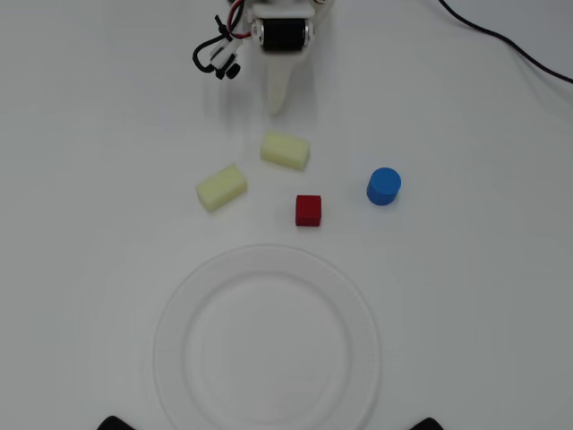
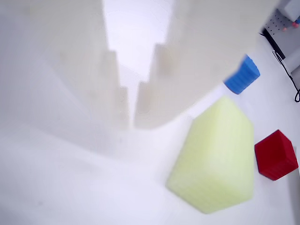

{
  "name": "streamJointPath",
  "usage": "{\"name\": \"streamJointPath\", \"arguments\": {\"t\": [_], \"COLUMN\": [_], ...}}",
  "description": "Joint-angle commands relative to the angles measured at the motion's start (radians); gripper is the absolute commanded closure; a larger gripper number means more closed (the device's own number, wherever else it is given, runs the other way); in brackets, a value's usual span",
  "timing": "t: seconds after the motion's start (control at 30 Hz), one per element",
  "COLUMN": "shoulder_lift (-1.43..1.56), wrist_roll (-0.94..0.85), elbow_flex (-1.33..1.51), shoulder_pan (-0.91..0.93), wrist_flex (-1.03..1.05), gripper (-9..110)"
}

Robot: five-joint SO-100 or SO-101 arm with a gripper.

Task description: Grasp a red block and put it in the dish.

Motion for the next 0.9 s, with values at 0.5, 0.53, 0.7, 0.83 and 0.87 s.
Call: {"name": "streamJointPath", "arguments": {"t": [0.5, 0.53, 0.7, 0.83, 0.87], "shoulder_lift": [0.192, 0.192, 0.192, 0.192, 0.192], "wrist_roll": [0.015, 0.015, 0.021, 0.029, 0.031], "elbow_flex": [0.13, 0.13, 0.13, 0.12, 0.114], "shoulder_pan": [-0.023, -0.023, -0.023, -0.023, -0.023], "wrist_flex": [0.021, 0.021, 0.021, 0.021, 0.021], "gripper": [101, 101, 101, 101, 101]}}
